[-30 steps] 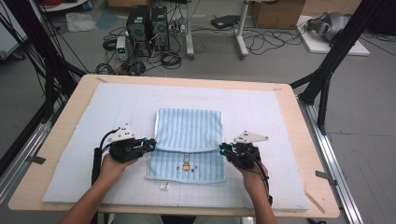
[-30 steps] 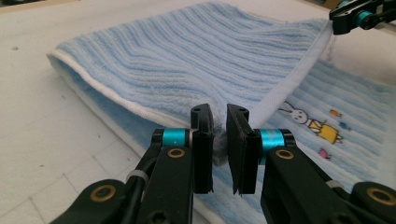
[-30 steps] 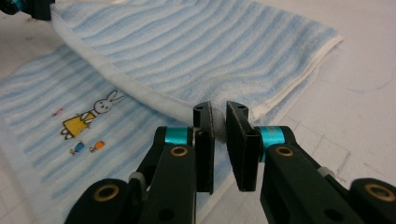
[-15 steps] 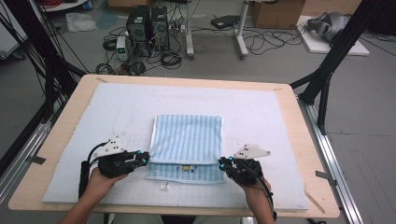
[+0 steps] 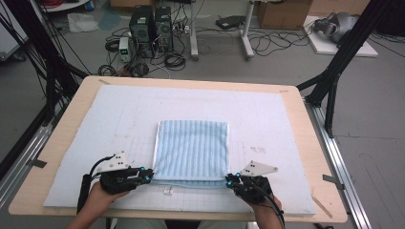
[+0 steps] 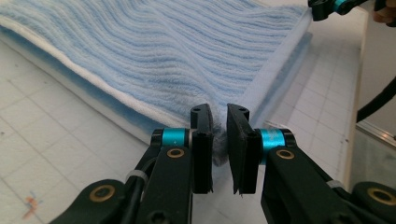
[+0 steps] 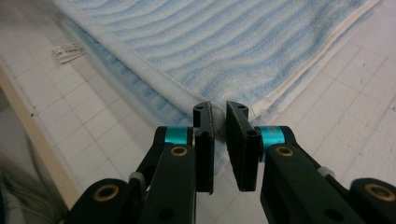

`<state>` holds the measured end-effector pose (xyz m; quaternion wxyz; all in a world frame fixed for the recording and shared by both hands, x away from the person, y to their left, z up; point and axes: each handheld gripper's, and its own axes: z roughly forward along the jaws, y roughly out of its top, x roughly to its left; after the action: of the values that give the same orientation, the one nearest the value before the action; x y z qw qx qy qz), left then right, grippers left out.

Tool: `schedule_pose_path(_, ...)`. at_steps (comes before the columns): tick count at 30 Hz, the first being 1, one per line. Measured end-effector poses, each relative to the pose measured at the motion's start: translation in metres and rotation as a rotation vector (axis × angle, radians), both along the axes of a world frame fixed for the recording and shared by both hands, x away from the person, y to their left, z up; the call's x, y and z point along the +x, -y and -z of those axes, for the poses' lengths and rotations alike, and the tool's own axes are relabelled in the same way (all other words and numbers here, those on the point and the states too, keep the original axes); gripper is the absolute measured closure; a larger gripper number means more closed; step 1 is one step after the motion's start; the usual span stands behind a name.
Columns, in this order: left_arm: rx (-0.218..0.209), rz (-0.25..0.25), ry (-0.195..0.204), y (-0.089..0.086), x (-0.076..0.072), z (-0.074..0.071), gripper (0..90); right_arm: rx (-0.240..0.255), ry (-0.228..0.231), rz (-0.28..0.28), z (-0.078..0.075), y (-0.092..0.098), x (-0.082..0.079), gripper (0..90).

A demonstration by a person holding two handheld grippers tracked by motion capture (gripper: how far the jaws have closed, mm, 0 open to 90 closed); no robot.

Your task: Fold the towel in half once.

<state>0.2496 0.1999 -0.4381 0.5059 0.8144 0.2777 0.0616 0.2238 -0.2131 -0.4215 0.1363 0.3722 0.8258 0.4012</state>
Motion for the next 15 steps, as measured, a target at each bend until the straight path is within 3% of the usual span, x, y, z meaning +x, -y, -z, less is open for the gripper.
schedule_pose_path(5,0.017,0.017,-0.032,-0.001,-0.003,0.003,77.6,-0.021,-0.007,-0.004,0.002,-0.001,-0.005,79.8)
schedule_pose_path(7,0.016,-0.032,-0.045,-0.002,0.001,0.003,58.0,-0.037,-0.014,0.006,0.003,-0.001,-0.006,70.3)
schedule_pose_path(8,0.008,-0.055,-0.040,-0.003,0.003,0.002,52.5,-0.035,-0.016,0.023,0.003,0.000,-0.006,63.9)
schedule_pose_path(11,-0.010,-0.122,0.022,-0.005,0.012,-0.008,52.6,0.005,0.001,0.055,-0.002,0.002,-0.002,60.9)
schedule_pose_path(15,-0.026,-0.147,0.030,0.003,0.033,-0.014,53.7,-0.012,0.007,0.039,-0.002,-0.010,0.012,63.8)
